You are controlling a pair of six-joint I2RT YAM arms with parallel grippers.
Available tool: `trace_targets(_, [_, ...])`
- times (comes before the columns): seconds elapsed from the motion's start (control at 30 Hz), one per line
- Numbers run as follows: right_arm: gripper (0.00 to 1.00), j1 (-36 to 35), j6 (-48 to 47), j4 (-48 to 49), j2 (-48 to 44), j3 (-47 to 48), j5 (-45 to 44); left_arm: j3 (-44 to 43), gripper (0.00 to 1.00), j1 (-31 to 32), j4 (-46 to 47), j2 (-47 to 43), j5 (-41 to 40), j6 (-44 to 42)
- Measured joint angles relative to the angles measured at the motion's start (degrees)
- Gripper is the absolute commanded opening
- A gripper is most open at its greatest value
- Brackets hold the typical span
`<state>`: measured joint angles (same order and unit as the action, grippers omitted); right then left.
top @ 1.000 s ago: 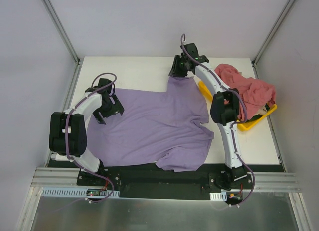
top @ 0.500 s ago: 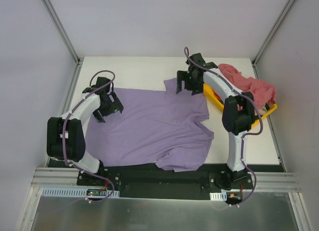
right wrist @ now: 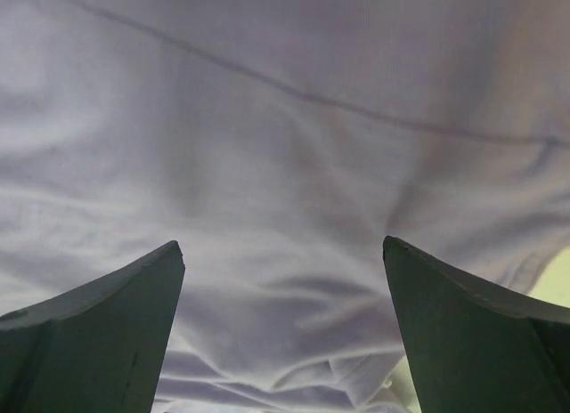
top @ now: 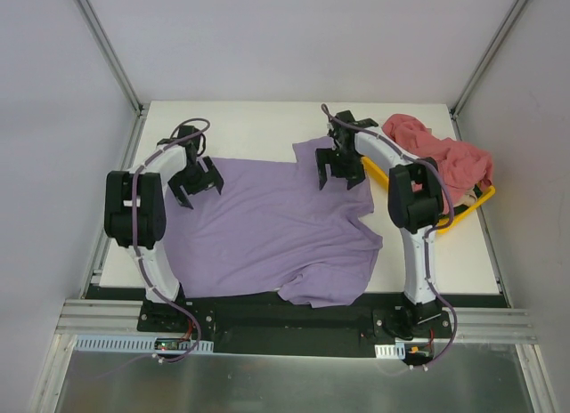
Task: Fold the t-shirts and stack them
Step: Flatten out the tshirt
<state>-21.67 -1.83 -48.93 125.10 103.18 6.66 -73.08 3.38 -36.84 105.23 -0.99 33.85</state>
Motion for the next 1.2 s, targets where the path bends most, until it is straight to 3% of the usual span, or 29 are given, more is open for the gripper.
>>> trace_targets(0.3, [0.96,2.73,-4.37,-10.10,17.92,28.09,1.49,-18.99,0.99,-1.62,-7.19,16.00,-2.03,-1.09])
trace_targets(0.4, [0.96,3.74,-6.45,-10.60,20.76,33.51,2.67,-25.66,0.99,-1.95,-9.46,20.15,-2.12,-1.64])
trace_targets(0.73, [0.96,4.20,-11.82,-2.51,21.94,36.11,3.39,-41.55,0.99,-4.59,-15.76,29.42,-1.51,-2.14])
trace_targets(1.2, [0.96,4.42,-14.99,15.45,25.94,40.30,3.26,-51.43,0.99,-7.56,-18.38,34.69,0.35,-2.21])
